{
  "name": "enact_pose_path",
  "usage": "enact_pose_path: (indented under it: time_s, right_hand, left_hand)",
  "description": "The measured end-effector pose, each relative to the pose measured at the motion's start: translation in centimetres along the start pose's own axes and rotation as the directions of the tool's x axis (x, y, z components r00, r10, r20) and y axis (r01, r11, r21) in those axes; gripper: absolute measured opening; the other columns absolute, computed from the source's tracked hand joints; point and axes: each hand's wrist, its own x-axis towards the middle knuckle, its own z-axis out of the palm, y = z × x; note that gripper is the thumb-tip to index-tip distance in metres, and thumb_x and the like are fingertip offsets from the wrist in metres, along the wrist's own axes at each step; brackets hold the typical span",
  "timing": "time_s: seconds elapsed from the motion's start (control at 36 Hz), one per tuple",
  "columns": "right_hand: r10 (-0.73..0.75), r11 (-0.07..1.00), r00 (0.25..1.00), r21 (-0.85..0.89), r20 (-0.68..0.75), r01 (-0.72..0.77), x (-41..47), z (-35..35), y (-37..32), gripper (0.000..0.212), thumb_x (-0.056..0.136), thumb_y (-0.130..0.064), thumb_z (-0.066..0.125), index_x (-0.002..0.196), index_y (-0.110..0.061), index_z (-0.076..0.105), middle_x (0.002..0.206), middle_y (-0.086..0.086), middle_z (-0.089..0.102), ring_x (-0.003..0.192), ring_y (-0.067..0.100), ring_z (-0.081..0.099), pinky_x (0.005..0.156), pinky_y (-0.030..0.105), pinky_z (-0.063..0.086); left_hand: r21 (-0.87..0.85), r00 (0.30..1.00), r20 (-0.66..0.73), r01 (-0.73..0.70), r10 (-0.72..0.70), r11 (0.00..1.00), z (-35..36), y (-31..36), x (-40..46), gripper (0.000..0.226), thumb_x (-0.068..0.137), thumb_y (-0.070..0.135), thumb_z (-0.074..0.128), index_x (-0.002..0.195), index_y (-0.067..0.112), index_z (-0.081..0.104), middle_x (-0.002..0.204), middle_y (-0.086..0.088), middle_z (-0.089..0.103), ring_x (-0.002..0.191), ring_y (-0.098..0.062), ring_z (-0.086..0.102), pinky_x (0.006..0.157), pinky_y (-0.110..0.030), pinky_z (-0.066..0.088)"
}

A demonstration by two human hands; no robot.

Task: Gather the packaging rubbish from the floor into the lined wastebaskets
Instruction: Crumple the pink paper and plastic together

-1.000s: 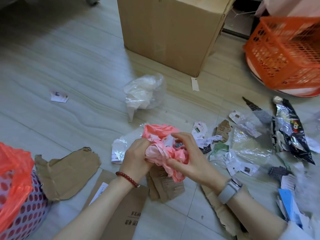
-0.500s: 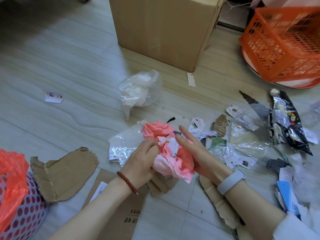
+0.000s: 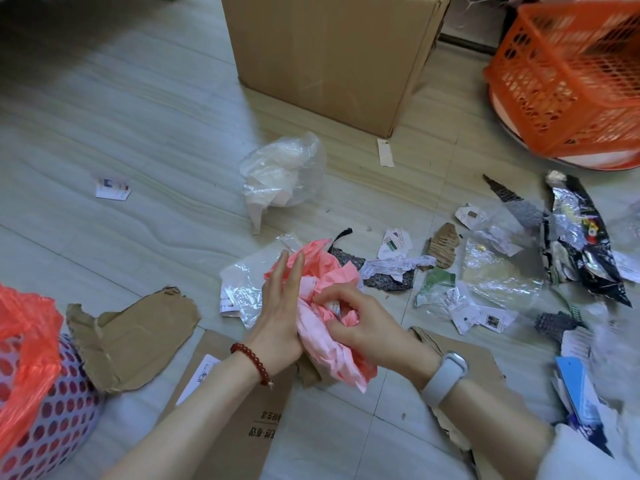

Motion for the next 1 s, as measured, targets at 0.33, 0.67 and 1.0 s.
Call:
enact_pose_path:
  time_s: [0.33, 0.67, 1.0]
  right_hand:
    - [-0.113, 0.988, 0.984, 0.089, -0.139, 0.126, -0.4, -1.3, 0.1, 0.032, 0.073, -0.008, 0.050, 0.085, -0.036, 0.058, 0.097, -0.021, 0.060, 0.096, -0.004, 0.055, 0.085, 0.008, 0.037]
    - [0.087, 0.873, 0.991, 0.471, 0.105, -0.127, -0.4, -2.0, 0.0, 0.018, 0.082, -0.015, 0.061, 0.094, -0.017, 0.048, 0.088, 0.008, 0.058, 0.081, 0.015, 0.052, 0.074, 0.025, 0.042]
    - [0.274, 0.868, 0.903, 0.489, -0.331, -0.084, -1.1, -1.4, 1.7, 0.011, 0.089, -0.021, 0.059, 0.098, -0.021, 0.053, 0.099, -0.002, 0.056, 0.089, 0.011, 0.056, 0.087, 0.037, 0.048]
  left_hand:
    - [-0.340, 0.886, 0.427, 0.344, -0.182, 0.875, -3.6, 0.3, 1.3, 0.140, 0.043, 0.035, 0.085, 0.120, 0.058, -0.030, 0.156, 0.004, 0.002, 0.138, -0.009, 0.024, 0.107, -0.029, 0.036]
    - [-0.438, 0.943, 0.270, 0.302, -0.197, 0.846, -1.9, 2.8, 1.3, 0.138, 0.041, 0.040, 0.084, 0.128, 0.059, -0.022, 0.120, 0.005, 0.056, 0.110, -0.008, 0.058, 0.098, -0.035, 0.046]
    - [-0.481, 0.907, -0.102, 0.316, -0.410, 0.818, -1.3, 2.2, 1.4, 0.084, 0.039, 0.048, 0.082, 0.105, 0.062, 0.033, 0.105, 0.015, 0.056, 0.106, -0.011, 0.058, 0.094, -0.033, 0.048]
